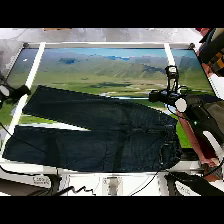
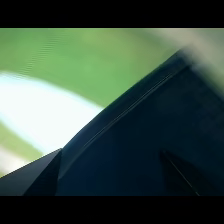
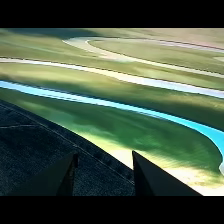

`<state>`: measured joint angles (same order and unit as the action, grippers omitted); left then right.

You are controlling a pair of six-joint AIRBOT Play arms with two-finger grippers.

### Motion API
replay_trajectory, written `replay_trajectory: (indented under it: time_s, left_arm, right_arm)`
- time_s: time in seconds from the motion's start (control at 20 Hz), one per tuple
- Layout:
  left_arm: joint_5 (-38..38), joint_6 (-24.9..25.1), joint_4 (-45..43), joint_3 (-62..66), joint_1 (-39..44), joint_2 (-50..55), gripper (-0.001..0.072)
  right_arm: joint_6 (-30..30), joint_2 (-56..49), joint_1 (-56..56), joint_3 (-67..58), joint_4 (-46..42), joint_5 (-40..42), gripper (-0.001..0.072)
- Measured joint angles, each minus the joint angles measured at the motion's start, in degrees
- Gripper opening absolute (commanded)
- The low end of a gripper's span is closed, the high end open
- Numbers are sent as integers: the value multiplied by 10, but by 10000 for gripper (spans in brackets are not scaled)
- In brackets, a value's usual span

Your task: Fold the clothes and pants, and hang the long-sleeved shirts on hangers.

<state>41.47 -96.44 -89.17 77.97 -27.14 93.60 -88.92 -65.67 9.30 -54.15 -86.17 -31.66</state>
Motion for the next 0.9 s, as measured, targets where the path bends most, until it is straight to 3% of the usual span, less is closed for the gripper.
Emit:
replay_trajectory:
  time_s: [0.25, 0.3, 0.4, 0.55, 0.7, 0.8, 0.85, 0.9]
  left_arm:
    - [121, 45, 39, 0, -61, 19, 682]
    - [129, 54, 57, 0, -70, 24, 627]
    - [136, 66, 85, 0, -83, 37, 608]
    - [120, 76, 123, 0, -93, 55, 489]
    - [82, 80, 166, 1, -93, 70, 451]
    - [63, 81, 182, 1, -91, 81, 165]
    - [59, 81, 191, 1, -90, 85, 70]
    - [56, 81, 197, 0, -89, 87, 28]
  right_arm:
    - [0, 0, 0, 0, 2, -2, 387]
    - [0, 0, 0, 0, 2, -2, 387]
    - [0, 0, 0, 0, 4, -3, 387]
    - [0, 0, 0, 0, 6, -3, 386]
    - [0, 0, 0, 0, 7, -3, 386]
    - [0, 0, 0, 0, 7, -3, 385]
    - [0, 0, 0, 0, 7, -3, 383]
    - [0, 0, 0, 0, 7, -3, 382]
